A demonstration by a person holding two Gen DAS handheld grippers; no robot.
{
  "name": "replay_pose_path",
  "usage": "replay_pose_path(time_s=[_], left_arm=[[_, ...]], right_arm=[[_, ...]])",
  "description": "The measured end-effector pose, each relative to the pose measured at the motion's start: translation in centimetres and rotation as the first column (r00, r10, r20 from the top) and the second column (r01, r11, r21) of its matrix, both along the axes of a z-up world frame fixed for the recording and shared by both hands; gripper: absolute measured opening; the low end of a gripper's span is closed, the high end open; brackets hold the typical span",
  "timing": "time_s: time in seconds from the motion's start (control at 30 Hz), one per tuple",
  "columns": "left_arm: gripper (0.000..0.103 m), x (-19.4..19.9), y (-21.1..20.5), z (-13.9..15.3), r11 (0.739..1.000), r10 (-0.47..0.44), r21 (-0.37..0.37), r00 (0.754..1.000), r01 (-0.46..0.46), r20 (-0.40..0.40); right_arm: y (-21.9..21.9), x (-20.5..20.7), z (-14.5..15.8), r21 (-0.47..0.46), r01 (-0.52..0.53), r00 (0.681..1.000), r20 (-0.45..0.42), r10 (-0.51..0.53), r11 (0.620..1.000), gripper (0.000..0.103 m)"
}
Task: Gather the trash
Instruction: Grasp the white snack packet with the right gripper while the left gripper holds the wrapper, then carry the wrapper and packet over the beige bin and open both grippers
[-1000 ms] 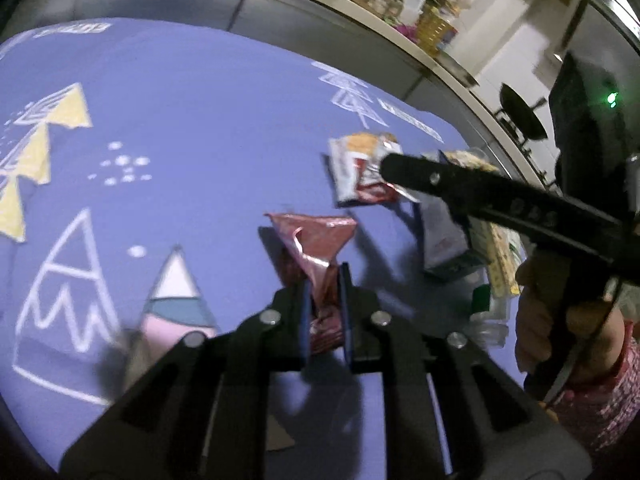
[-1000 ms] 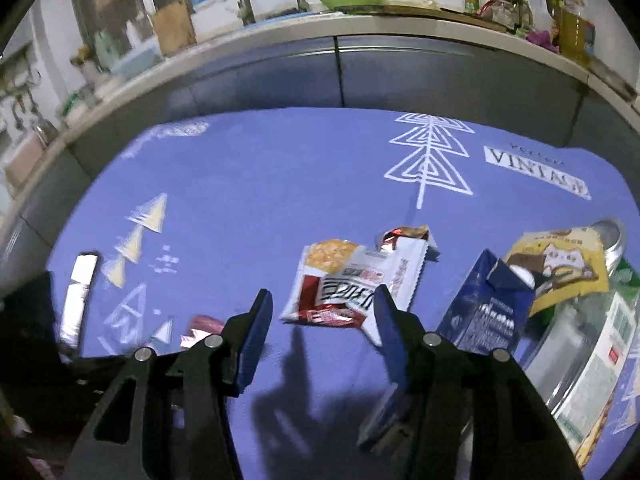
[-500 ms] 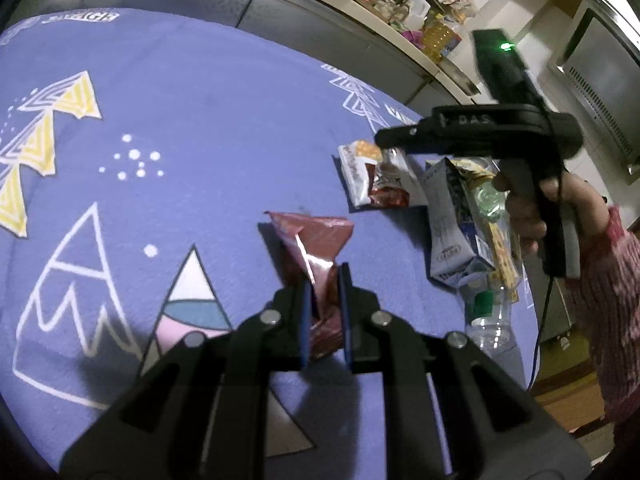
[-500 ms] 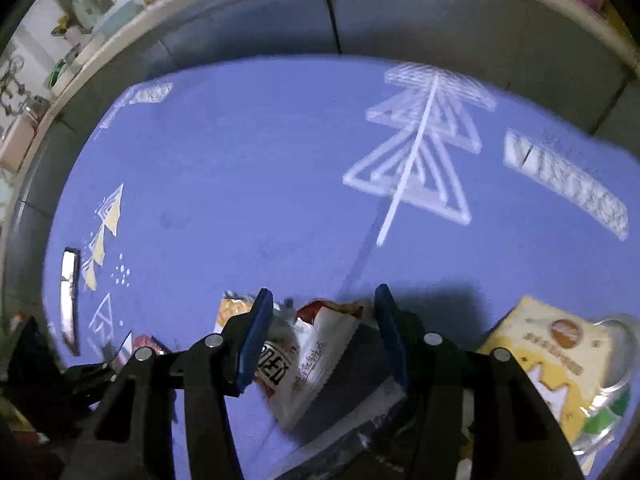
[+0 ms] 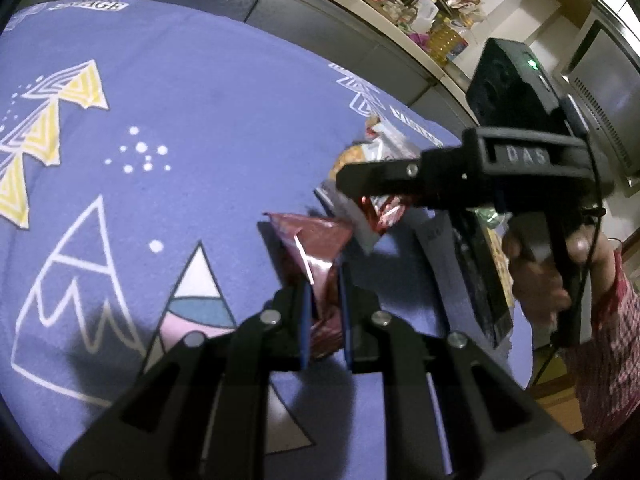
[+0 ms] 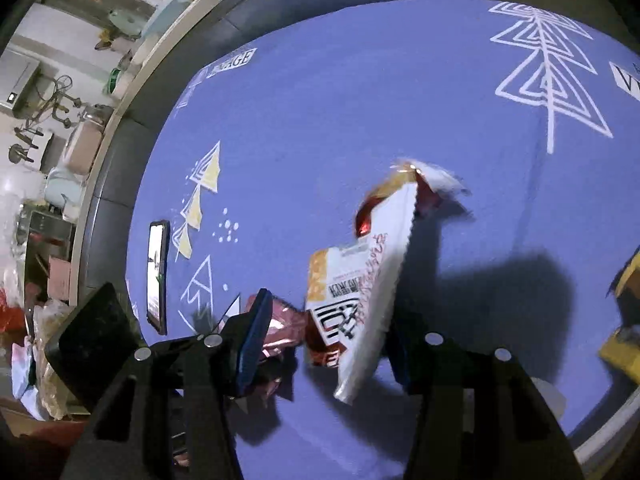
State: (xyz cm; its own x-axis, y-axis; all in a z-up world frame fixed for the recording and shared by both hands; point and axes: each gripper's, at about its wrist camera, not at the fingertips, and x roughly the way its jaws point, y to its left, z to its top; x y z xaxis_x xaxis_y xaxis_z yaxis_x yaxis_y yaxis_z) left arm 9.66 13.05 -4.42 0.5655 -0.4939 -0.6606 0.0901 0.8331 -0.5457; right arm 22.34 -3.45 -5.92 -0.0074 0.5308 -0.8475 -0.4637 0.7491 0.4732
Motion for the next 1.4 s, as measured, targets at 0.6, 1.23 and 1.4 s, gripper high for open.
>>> replay_pose_path(time_s=[0.6,1.23,1.4], left_arm=[[0.012,-2.1,-2.6,6.8,0.997,-0.043,-0.055,0.988,0.052,0.145],[0.012,2.7,-26.2,11.3,0.880,-0.474,0.036,0.875,0.473,0.096],[0.012,4.7,-34.6,11.5,0.814,-0.581,0.029,0.812,0.580,0.055]], right_arm=[[-11.9,-7.7,10.5,0.252,0.198,0.904,0.327,-0.276,0.947,0.012],[-38.8,-16.4,5.6,0.404,0.631,0.634,0.225,-0.740,0.663,0.012],[-43.9,-16.8,4.6,0.419,0.685,0.569,0.204,-0.797,0.596,0.012]])
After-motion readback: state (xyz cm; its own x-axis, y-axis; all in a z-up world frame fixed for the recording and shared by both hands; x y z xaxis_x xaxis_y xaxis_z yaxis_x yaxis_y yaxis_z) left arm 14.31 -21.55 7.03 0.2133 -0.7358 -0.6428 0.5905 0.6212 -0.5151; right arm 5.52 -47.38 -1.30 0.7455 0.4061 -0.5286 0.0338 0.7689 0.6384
